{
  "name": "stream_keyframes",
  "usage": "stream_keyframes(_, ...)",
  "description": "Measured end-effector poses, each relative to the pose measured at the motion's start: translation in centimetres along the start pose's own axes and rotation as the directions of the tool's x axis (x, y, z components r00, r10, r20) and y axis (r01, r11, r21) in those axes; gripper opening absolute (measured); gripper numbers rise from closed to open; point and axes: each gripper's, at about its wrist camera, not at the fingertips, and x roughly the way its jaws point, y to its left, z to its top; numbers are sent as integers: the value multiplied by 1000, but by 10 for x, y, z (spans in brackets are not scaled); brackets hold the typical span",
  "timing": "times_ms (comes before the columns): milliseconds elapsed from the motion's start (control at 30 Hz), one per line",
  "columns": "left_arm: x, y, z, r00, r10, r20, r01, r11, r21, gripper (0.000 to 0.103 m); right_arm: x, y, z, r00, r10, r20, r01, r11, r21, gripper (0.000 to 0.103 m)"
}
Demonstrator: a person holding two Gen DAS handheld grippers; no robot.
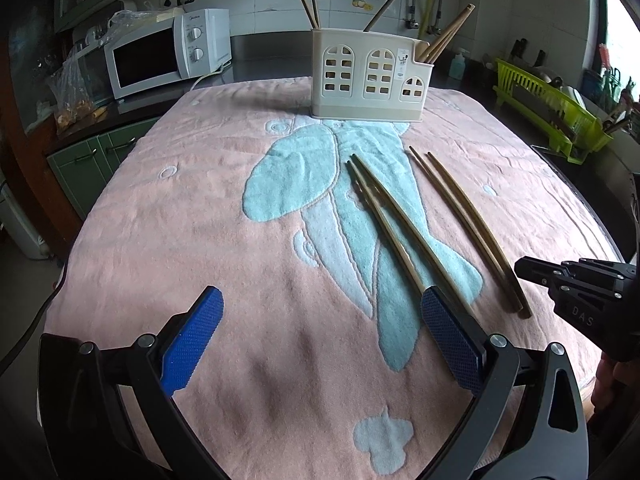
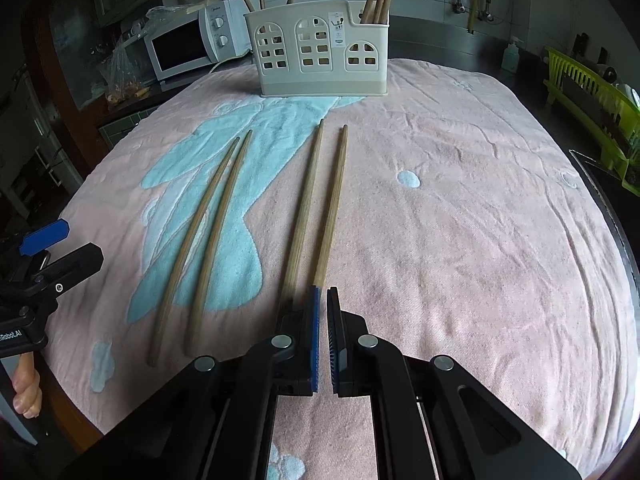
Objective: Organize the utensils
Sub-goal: 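Grasp a chopstick with the right tool while the left tool grasps another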
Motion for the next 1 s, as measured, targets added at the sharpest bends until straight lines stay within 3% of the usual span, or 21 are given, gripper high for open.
stream_keyframes(267, 6, -7, -3, 999, -35, -29, 36, 999, 15, 97, -7, 1, 1, 998, 47, 31, -47, 999, 24, 6)
stream_keyframes(633, 10, -9, -6, 997, -60, -52, 61, 998, 2, 97, 4, 8, -6, 1000, 16, -13, -16, 1000, -7, 10)
stream_keyframes(833, 13, -16, -9, 994, -79, -69, 79, 997, -13, 90, 0, 3, -11, 1000, 6, -10, -6, 1000, -9, 8)
stream_keyframes(1000, 18, -29, -12, 989, -110, -95, 107, 994, -31, 74, -4, -12, -14, 1000, -9, -1, 9, 1000, 19, 7)
